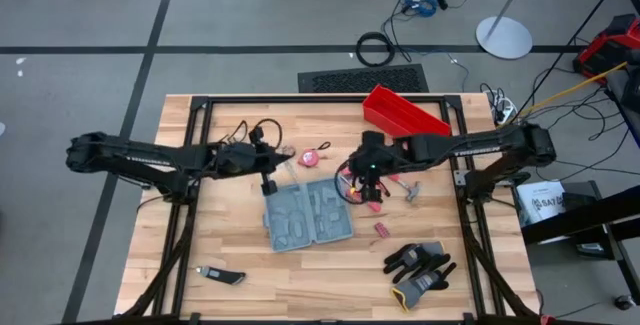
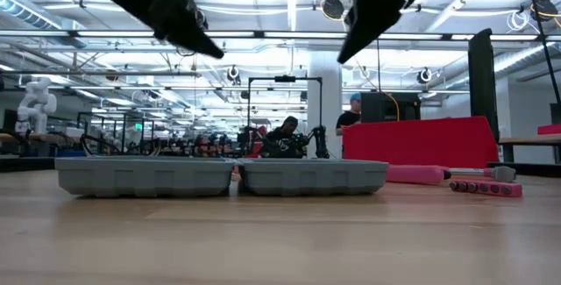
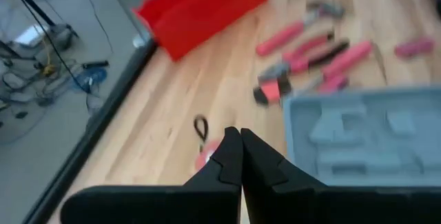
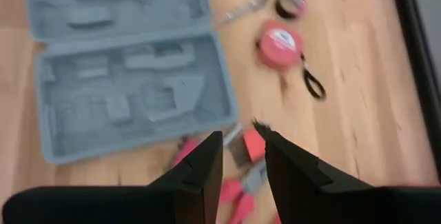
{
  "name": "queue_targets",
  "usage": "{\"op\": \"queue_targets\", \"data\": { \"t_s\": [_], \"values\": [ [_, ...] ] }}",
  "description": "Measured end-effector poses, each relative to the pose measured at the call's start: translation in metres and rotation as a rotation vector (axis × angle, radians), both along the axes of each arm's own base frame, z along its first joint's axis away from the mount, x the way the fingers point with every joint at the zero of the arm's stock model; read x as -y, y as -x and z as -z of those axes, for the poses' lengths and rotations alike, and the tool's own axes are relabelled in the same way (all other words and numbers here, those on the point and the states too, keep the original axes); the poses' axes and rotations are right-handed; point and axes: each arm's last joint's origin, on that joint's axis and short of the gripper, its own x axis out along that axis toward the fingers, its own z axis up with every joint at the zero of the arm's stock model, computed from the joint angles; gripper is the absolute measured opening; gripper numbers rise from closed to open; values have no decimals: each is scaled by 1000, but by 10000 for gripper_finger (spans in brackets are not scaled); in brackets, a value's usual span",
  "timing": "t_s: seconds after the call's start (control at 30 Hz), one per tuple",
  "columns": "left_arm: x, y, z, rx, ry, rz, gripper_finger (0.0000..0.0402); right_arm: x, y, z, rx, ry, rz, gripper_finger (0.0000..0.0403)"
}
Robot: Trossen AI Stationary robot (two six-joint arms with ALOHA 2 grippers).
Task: Prefit tool cases
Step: Put the screwdriver into the toolbox
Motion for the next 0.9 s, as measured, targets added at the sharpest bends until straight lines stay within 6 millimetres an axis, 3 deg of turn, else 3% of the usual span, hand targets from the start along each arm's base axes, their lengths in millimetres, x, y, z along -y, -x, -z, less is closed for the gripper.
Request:
{"op": "queue_targets", "data": {
  "t_s": [0.23, 0.33, 0.5, 0.67, 0.9],
  "values": [
    [-10, -2, 3, -58, -140, -39, 2, 3, 10, 8, -63, 86, 208, 100],
    [-21, -1, 4, -70, -109, -27, 2, 6, 14, 16, -110, -11, 229, 100],
    [-32, 1, 11, -94, 39, 144, 2, 13, 20, 37, -153, -175, 288, 100],
    [-36, -2, 11, -100, -37, 253, 2, 11, 19, 57, -126, -373, 271, 109],
    [-39, -2, 10, -84, -47, 241, 2, 3, 12, 56, -45, -401, 254, 131]
  ]
}}
